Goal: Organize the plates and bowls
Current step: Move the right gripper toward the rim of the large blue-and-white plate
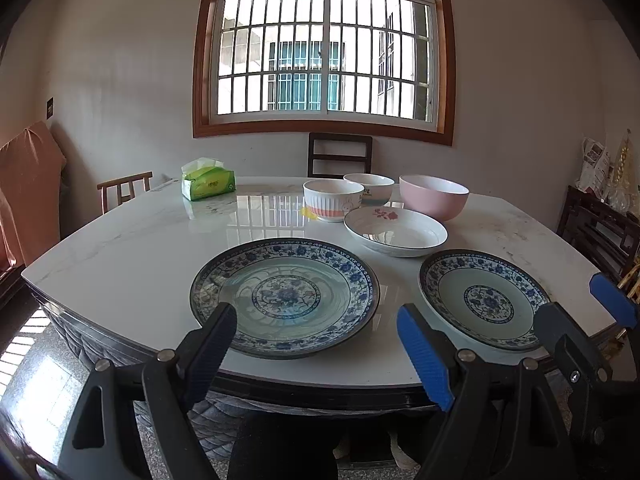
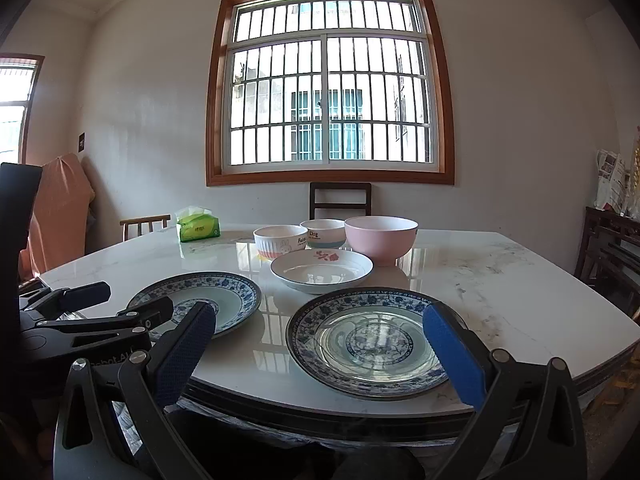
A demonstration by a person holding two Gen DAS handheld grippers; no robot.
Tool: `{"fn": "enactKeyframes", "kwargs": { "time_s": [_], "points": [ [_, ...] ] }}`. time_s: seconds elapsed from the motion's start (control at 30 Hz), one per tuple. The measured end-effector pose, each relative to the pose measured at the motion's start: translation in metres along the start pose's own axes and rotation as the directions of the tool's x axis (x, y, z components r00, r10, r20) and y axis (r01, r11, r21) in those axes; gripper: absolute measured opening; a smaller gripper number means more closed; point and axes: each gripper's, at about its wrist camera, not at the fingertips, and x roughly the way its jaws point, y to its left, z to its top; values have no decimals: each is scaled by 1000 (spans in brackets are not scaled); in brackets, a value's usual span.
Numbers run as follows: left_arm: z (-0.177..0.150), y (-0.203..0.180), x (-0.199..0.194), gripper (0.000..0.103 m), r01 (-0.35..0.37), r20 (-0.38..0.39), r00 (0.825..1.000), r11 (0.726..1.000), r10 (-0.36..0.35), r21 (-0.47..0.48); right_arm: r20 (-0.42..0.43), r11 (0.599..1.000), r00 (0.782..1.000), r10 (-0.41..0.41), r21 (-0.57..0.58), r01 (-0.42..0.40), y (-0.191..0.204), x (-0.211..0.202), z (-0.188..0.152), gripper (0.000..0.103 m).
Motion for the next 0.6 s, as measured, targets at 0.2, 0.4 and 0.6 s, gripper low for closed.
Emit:
{"fn": "enactKeyframes", "kwargs": {
  "time_s": [0.2,0.4,0.6],
  "points": [
    [0,5,2,84,-5,-14,1000,1000,5,-10,-43,995,995,95,12,-94,3,6,0,103],
    [1,12,2,85,-19,-19,1000,1000,19,-10,-80,986,983,168,21,-167,7,13,1,103],
    [10,27,7,85,-17,-66,998,999,14,-43,-191,931,914,359,136,-337,5,36,20,103]
  ]
}}
